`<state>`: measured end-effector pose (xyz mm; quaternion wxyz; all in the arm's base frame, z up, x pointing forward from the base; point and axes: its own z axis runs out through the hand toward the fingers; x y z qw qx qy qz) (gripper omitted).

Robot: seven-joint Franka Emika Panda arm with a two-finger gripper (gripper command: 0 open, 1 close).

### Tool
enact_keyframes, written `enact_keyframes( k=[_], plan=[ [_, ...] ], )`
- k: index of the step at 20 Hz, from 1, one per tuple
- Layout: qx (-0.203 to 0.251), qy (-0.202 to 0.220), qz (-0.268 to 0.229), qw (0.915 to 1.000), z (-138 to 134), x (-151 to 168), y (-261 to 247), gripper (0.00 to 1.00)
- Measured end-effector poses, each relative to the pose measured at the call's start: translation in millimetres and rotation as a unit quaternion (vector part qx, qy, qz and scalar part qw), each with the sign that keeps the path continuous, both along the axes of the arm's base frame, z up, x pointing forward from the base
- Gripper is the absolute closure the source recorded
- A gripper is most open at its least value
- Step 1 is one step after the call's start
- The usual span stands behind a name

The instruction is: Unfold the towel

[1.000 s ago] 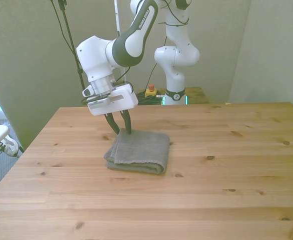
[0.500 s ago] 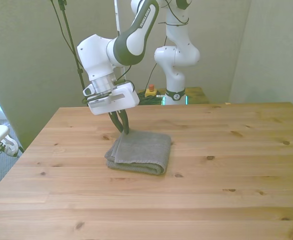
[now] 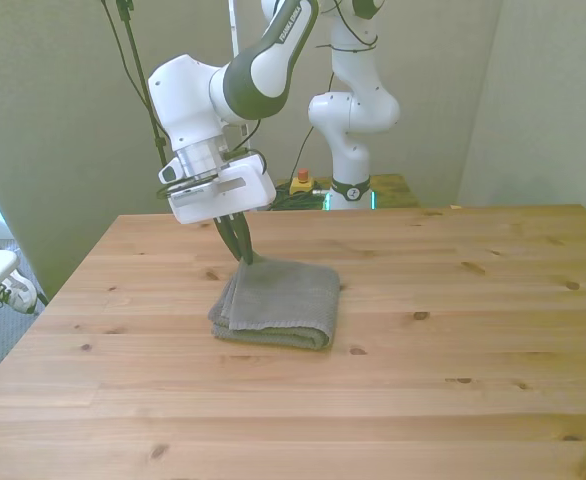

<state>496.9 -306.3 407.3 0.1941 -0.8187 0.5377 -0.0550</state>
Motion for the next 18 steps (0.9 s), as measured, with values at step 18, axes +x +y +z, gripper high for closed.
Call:
enact_keyframes(
  k=[18],
  plan=[
    [0.01, -0.028, 0.129, 0.9912, 42.8, 59.1, 220.7, 1.0]
  ],
)
